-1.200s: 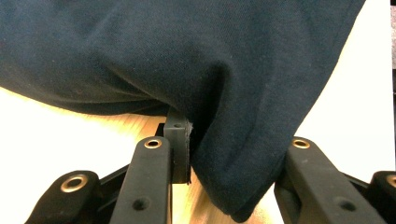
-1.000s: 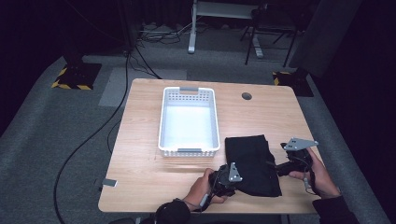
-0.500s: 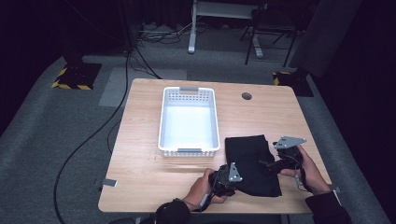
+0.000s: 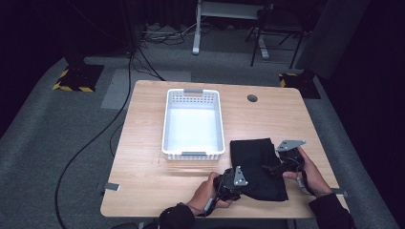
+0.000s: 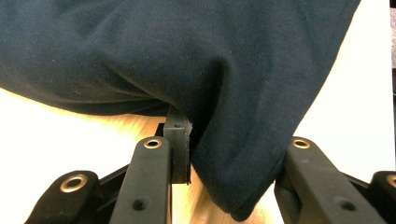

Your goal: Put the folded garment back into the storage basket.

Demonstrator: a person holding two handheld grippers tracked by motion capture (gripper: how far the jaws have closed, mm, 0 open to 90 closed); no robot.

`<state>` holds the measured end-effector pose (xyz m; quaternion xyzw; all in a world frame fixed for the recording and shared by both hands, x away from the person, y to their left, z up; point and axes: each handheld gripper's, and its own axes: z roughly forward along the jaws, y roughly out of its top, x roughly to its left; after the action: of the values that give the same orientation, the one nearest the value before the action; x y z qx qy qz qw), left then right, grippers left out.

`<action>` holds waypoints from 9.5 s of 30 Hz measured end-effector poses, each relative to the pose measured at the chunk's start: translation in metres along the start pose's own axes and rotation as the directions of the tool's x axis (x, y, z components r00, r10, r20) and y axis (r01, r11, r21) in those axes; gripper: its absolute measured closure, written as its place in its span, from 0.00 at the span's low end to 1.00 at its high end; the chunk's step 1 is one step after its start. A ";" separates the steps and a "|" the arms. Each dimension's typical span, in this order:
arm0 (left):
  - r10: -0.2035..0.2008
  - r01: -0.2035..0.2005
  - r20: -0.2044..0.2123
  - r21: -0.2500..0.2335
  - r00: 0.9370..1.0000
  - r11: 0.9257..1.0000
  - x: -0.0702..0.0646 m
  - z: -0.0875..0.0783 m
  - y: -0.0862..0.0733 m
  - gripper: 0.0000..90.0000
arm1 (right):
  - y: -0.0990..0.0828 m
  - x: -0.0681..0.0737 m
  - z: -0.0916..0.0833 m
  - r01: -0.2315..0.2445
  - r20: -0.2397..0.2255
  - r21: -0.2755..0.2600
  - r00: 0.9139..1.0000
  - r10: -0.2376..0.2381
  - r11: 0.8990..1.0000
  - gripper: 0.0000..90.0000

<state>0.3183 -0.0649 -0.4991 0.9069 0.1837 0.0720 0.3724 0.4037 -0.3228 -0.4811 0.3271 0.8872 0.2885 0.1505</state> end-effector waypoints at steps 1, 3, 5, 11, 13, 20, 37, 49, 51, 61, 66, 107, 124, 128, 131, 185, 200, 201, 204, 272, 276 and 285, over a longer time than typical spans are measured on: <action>0.000 0.000 0.000 -0.001 1.000 1.000 0.000 0.000 0.000 0.74 | -0.001 -0.001 0.003 -0.003 -0.007 0.004 1.000 0.003 1.000 0.01; 0.001 -0.001 0.001 -0.002 1.000 1.000 0.000 0.000 0.000 0.74 | -0.003 -0.005 0.006 -0.021 -0.039 -0.001 0.999 0.021 1.000 0.00; 0.001 -0.001 0.001 -0.001 1.000 1.000 0.000 0.000 0.000 0.74 | -0.005 -0.009 0.009 -0.051 -0.075 -0.001 0.996 0.051 0.999 0.00; 0.001 -0.001 0.003 -0.001 1.000 1.000 0.000 0.000 0.000 0.74 | -0.010 -0.016 0.014 -0.088 -0.141 -0.034 0.987 0.083 0.996 0.01; 0.001 -0.001 0.002 -0.001 1.000 1.000 0.000 0.000 0.000 0.74 | -0.010 -0.015 0.013 -0.076 -0.151 -0.035 0.986 0.070 0.997 0.08; 0.003 -0.003 0.003 -0.004 1.000 1.000 0.000 0.000 -0.001 0.74 | -0.009 -0.012 0.005 -0.051 -0.242 -0.036 0.970 0.041 0.998 0.49; -0.020 0.019 -0.012 -0.034 1.000 0.999 -0.002 0.001 -0.003 0.76 | -0.012 -0.008 -0.006 -0.106 -0.275 -0.087 0.958 0.078 0.991 0.78; 0.026 -0.027 -0.044 -0.008 0.999 1.000 0.004 -0.015 0.010 0.77 | -0.004 0.005 -0.024 -0.103 -0.213 -0.141 0.974 0.072 0.985 0.80; 0.043 -0.043 -0.049 -0.001 0.998 0.999 0.005 -0.017 0.013 0.77 | -0.003 0.006 -0.025 -0.105 -0.211 -0.147 0.975 0.073 0.983 0.80; 0.096 -0.096 -0.087 0.003 0.992 0.995 0.009 -0.030 0.037 0.78 | 0.006 0.004 -0.045 -0.108 -0.154 -0.203 0.985 0.077 0.973 0.81; 0.110 -0.111 -0.107 -0.003 0.988 0.994 0.013 -0.035 0.053 0.78 | 0.012 0.000 -0.056 -0.118 -0.128 -0.225 0.988 0.091 0.967 0.81; 0.058 -0.087 -0.289 -0.089 0.955 0.992 0.055 -0.084 0.104 0.80 | 0.091 -0.021 -0.090 -0.079 -0.062 -0.312 0.996 0.062 0.947 0.82; -0.005 -0.038 -0.330 -0.126 0.944 0.991 0.075 -0.102 0.094 0.84 | 0.120 -0.010 -0.075 -0.053 -0.079 -0.312 0.996 0.029 0.949 0.82; -0.014 -0.037 -0.349 -0.138 0.937 0.990 0.078 -0.111 0.089 0.84 | 0.130 -0.005 -0.073 -0.040 -0.081 -0.322 0.997 0.014 0.946 0.82; -0.024 -0.028 -0.360 -0.138 0.933 0.990 0.082 -0.118 0.086 0.84 | 0.139 0.000 -0.070 -0.027 -0.082 -0.322 0.997 0.001 0.946 0.82; -0.178 0.155 -0.531 -0.087 0.829 0.984 0.133 -0.155 -0.023 0.84 | 0.243 0.064 0.028 0.111 -0.144 -0.269 0.977 -0.154 0.957 0.82; -0.223 0.222 -0.518 -0.065 0.826 0.973 0.140 -0.140 -0.048 0.84 | 0.247 0.070 0.059 0.112 -0.159 -0.231 0.976 -0.151 0.966 0.82; -0.225 0.225 -0.513 -0.064 0.828 0.972 0.140 -0.138 -0.050 0.84 | 0.246 0.070 0.062 0.114 -0.160 -0.228 0.975 -0.152 0.967 0.82; -0.226 0.230 -0.509 -0.055 0.831 0.972 0.140 -0.135 -0.053 0.84 | 0.243 0.070 0.069 0.108 -0.168 -0.214 0.975 -0.145 0.971 0.82; -0.282 0.248 -0.322 -0.143 0.904 0.958 0.143 -0.156 -0.052 0.44 | 0.234 0.070 0.107 0.149 -0.039 -0.091 0.987 -0.153 0.985 0.58; -0.272 0.242 -0.303 -0.133 0.914 0.961 0.140 -0.154 -0.050 0.29 | 0.234 0.067 0.107 0.134 -0.017 -0.097 0.991 -0.136 0.986 0.46; -0.210 0.189 -0.307 -0.099 0.928 0.977 0.123 -0.146 -0.044 0.09 | 0.231 0.063 0.106 0.158 0.018 -0.097 0.987 -0.157 0.983 0.24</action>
<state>0.3805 0.1061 -0.4269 0.8472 0.3295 0.1840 0.3740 0.5200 -0.0938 -0.4288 0.2494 0.8943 0.3171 0.1934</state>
